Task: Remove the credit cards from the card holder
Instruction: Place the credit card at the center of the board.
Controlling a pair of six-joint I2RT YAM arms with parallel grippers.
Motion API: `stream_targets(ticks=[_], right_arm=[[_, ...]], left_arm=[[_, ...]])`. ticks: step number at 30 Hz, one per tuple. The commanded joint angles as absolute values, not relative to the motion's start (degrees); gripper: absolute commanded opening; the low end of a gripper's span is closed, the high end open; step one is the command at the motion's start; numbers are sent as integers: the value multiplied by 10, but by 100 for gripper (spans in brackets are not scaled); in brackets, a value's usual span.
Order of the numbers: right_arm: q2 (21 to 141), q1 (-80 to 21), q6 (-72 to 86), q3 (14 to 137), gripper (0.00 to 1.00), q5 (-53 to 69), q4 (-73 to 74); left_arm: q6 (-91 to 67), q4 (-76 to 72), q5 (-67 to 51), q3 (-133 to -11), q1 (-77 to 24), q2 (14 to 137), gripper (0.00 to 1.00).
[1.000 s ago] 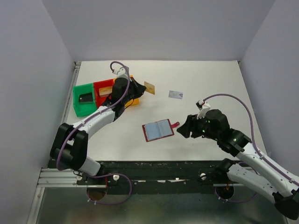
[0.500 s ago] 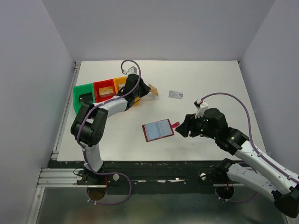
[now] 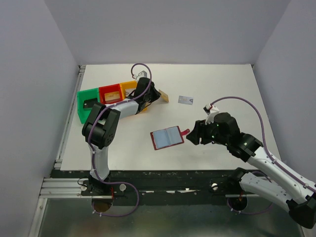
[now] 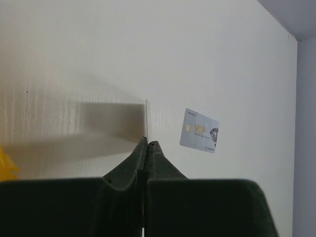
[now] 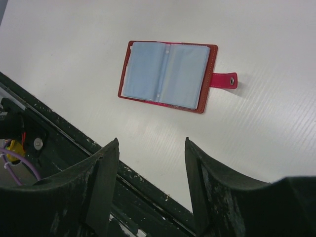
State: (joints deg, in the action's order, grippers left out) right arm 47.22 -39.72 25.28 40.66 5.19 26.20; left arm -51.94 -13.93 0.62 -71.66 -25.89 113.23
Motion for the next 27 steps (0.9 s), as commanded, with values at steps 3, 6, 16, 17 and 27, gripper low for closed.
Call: stream_targets(ticks=[3, 6, 16, 17, 27], right_arm=[[479, -396, 232, 429, 63, 40, 275], [481, -396, 230, 429, 63, 39, 275], [481, -396, 231, 421, 63, 20, 275], [484, -396, 232, 419, 63, 14, 276], [566, -384, 268, 408, 78, -83, 258]], left_arm=[[-520, -128, 7, -724, -259, 1141, 23], [-514, -119, 7, -724, -258, 1136, 39], [-486, -70, 29, -716, -238, 1076, 54], [-481, -65, 32, -714, -236, 1066, 55], [-405, 45, 132, -690, -286, 914, 67]])
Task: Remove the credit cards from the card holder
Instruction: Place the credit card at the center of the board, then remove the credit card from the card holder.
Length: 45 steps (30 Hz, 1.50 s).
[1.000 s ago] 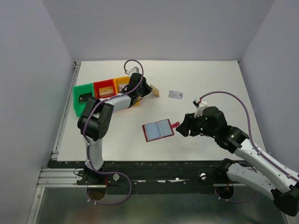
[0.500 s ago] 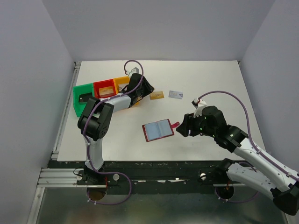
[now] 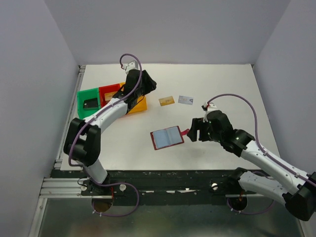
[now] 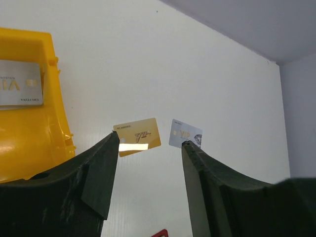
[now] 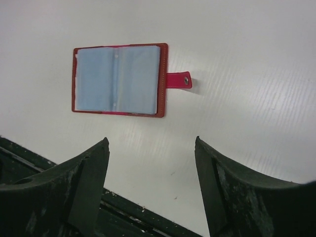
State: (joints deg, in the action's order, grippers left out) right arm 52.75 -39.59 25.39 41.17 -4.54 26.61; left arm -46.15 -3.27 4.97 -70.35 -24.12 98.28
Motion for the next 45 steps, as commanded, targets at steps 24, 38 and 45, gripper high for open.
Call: stream_targets(ticks=[24, 38, 45], right_arm=[[864, -310, 259, 464, 54, 16, 133], [929, -298, 258, 499, 37, 25, 135], [922, -298, 251, 490, 10, 54, 116]], left_arm=[[-476, -18, 25, -292, -347, 572, 89], [-460, -15, 18, -274, -347, 541, 87], [-451, -30, -24, -281, -347, 557, 83]])
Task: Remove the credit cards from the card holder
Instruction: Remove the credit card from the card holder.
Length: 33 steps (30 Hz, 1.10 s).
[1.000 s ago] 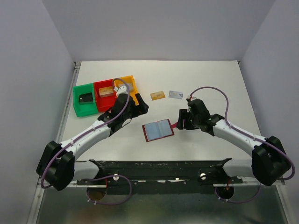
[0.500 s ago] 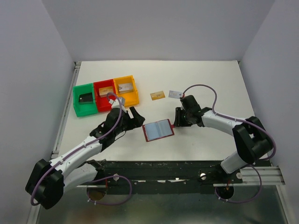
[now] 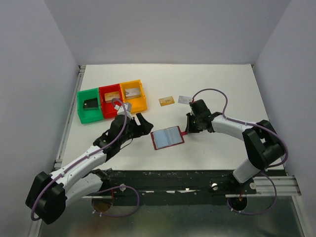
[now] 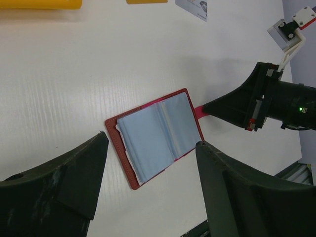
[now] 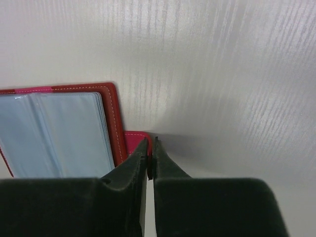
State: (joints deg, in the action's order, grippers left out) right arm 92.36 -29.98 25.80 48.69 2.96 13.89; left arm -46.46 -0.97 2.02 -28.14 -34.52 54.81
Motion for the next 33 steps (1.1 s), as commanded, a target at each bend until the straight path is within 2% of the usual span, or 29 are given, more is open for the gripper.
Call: stream_targets(ticks=[1, 3, 16, 23, 33], right_arm=[[914, -298, 250, 485, 6, 61, 114], [887, -298, 243, 476, 0, 81, 111], [763, -301, 203, 439, 0, 183, 150], [753, -300, 194, 451, 0, 201, 157], [749, -301, 197, 457, 0, 226, 149]], left_arm=[[-446, -32, -34, -288, -347, 565, 81], [-439, -31, -54, -298, -347, 580, 78], [-403, -58, -159, -375, -366, 734, 61], [-372, -44, -199, -447, -394, 833, 59], [-360, -36, -206, -485, -413, 896, 59]])
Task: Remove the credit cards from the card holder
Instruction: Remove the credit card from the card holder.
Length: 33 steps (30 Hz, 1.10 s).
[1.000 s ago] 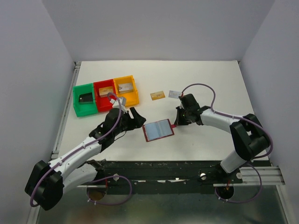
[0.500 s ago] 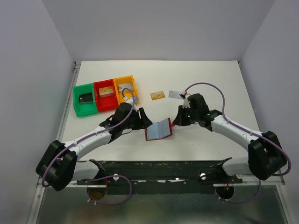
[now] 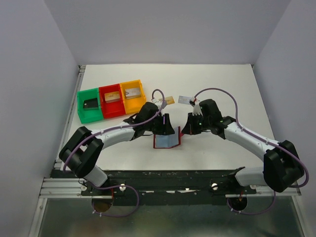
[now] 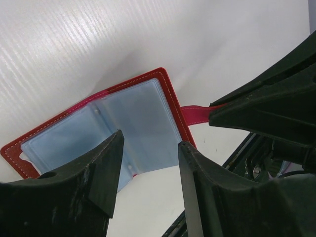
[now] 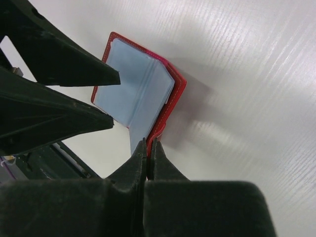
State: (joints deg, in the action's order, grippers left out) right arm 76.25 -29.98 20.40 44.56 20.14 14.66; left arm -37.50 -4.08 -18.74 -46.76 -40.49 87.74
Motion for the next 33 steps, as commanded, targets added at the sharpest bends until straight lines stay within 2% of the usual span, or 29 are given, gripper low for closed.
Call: stream_targets(ticks=[1, 33], right_arm=[[748, -301, 197, 457, 0, 226, 149], [741, -301, 199, 463, 0, 247, 141]], left_arm=[[-359, -35, -206, -488, -414, 901, 59], [-352, -25, -211, -518, -429, 944, 57]])
